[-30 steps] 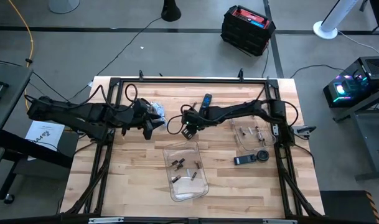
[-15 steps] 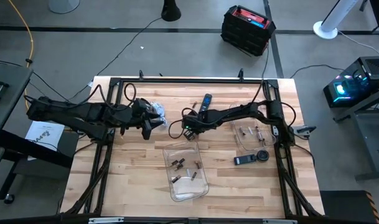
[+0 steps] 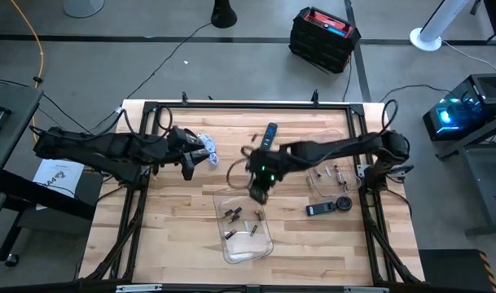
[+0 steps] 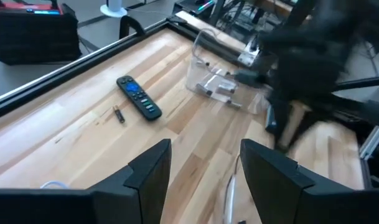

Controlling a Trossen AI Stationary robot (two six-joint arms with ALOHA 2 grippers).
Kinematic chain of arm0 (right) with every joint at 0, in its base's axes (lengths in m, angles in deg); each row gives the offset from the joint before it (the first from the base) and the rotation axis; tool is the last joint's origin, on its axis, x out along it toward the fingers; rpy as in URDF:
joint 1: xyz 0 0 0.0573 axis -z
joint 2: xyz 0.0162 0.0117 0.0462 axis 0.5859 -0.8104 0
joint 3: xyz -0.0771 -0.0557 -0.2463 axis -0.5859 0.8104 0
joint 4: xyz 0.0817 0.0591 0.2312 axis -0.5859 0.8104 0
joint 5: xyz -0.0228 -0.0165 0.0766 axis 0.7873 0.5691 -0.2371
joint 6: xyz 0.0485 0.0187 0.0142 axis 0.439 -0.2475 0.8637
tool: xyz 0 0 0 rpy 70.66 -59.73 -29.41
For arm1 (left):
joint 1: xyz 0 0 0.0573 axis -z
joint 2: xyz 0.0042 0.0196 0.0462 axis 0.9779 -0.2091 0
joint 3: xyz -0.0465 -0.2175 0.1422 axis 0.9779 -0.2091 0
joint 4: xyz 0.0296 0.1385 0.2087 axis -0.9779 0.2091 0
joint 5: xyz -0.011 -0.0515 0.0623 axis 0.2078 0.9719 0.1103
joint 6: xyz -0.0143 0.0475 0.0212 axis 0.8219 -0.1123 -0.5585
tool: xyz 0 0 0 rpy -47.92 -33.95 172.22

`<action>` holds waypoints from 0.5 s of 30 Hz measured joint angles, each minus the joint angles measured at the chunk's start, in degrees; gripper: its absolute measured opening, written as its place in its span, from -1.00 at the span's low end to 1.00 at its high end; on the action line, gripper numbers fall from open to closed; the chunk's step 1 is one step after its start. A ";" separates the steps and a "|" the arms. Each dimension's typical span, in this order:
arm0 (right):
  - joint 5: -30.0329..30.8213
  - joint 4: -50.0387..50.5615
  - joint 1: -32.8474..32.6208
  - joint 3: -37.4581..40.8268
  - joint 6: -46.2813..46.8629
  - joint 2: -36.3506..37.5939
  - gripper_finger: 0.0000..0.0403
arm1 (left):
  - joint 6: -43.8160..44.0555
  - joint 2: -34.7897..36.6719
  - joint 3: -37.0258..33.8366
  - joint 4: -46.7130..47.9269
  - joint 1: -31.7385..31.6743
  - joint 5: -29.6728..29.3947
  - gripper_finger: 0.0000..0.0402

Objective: Sort batteries
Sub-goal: Put the black battery into the left transparent bin

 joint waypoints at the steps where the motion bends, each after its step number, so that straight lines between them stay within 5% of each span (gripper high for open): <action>1: -0.63 -0.06 -1.19 0.02 -0.47 -0.51 -0.91 | -0.05 -0.08 0.00 0.37 -0.19 0.03 -0.06; 6: 1.28 -1.71 -4.33 0.07 1.92 -3.53 -0.76 | -0.03 -0.36 0.00 0.40 -0.99 0.17 -0.06; 15: 9.31 0.00 -0.33 0.04 4.12 -3.71 -0.08 | 0.41 -0.36 0.00 0.40 -2.14 3.52 -0.06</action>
